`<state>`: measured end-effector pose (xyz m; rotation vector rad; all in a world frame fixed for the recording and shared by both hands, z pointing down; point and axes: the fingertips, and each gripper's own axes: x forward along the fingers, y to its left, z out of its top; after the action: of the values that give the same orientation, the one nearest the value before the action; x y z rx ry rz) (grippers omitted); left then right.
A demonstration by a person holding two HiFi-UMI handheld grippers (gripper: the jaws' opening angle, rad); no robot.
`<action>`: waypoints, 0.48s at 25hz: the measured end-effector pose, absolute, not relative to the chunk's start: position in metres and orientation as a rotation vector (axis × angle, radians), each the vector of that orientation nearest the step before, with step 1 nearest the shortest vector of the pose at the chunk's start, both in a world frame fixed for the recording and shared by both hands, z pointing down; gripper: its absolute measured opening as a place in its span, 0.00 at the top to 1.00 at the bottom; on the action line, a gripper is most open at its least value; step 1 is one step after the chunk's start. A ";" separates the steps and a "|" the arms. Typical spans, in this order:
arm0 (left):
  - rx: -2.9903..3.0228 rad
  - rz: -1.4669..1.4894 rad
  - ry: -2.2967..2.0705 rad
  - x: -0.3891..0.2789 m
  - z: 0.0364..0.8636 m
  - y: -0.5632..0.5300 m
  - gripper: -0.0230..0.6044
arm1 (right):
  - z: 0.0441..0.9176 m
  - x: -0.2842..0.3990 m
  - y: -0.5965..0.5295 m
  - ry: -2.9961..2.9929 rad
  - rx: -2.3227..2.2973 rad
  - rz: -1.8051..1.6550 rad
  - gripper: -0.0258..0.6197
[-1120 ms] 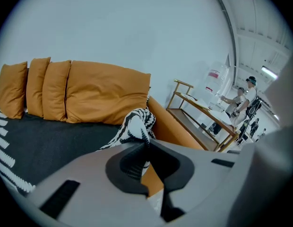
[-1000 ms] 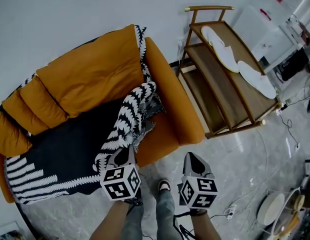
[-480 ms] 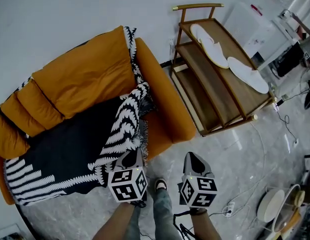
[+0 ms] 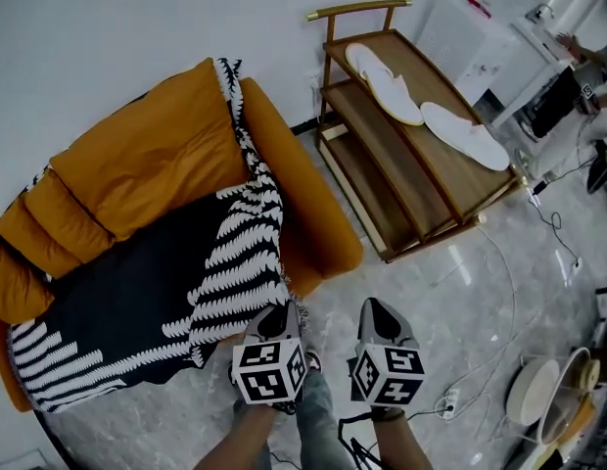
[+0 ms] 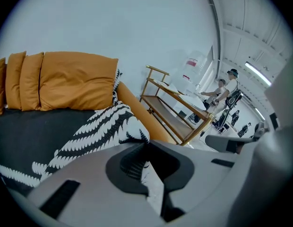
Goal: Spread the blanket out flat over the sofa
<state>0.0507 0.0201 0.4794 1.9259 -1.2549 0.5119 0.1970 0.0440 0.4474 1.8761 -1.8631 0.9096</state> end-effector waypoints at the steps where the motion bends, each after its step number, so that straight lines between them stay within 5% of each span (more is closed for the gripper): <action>1: 1.927 0.517 -1.248 0.056 0.481 0.022 0.94 | 0.448 0.202 0.046 -1.857 1.881 0.911 0.95; 12: 1.926 0.549 -1.184 0.115 0.499 0.027 0.94 | 0.459 0.248 0.064 -1.794 1.929 0.940 0.95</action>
<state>0.1153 0.0273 0.4990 1.9261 -1.1842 0.5492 0.2478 0.0639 0.4587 1.9289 -1.7944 0.9399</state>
